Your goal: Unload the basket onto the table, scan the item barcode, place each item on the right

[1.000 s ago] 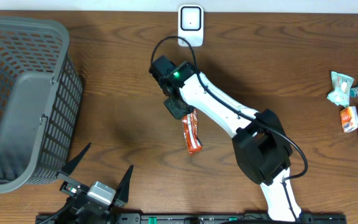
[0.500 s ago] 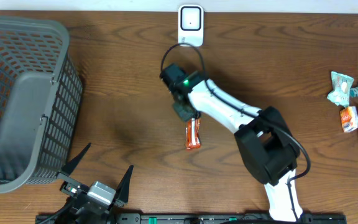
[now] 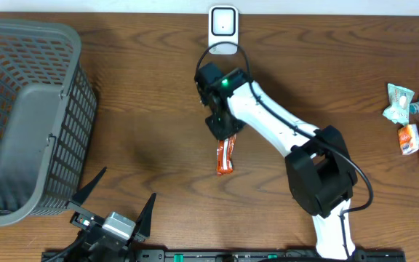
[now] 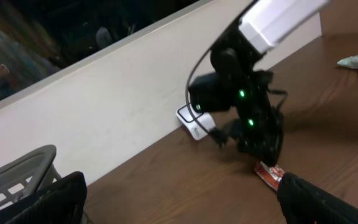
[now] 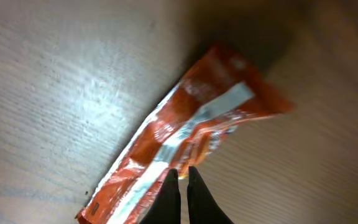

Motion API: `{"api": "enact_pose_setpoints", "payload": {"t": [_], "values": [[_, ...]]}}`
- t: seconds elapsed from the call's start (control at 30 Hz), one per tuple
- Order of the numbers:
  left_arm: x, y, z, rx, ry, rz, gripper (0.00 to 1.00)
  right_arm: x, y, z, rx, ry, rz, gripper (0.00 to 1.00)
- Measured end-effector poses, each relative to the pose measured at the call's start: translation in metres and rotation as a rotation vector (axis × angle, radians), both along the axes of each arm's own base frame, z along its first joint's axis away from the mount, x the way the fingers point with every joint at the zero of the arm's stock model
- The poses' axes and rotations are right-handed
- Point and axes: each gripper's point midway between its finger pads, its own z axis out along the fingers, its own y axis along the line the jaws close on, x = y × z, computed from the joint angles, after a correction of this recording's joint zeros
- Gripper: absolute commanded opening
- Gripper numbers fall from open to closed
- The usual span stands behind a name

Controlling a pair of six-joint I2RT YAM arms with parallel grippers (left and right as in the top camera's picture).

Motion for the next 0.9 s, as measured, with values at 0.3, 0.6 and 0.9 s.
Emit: {"api": "enact_pose_setpoints", "payload": {"t": [0.3, 0.6, 0.9], "values": [[0.000, 0.000, 0.000, 0.000, 0.000, 0.000, 0.98, -0.028, -0.003, -0.041, 0.046, 0.017, 0.048, 0.91], [0.000, 0.000, 0.000, 0.000, 0.000, 0.000, 0.98, -0.030, 0.004, -0.041, 0.074, -0.004, 0.160, 0.99], [0.000, 0.000, 0.000, 0.000, 0.000, 0.000, 0.98, -0.032, 0.010, 0.012, 0.156, -0.059, 0.188, 0.34]]}}
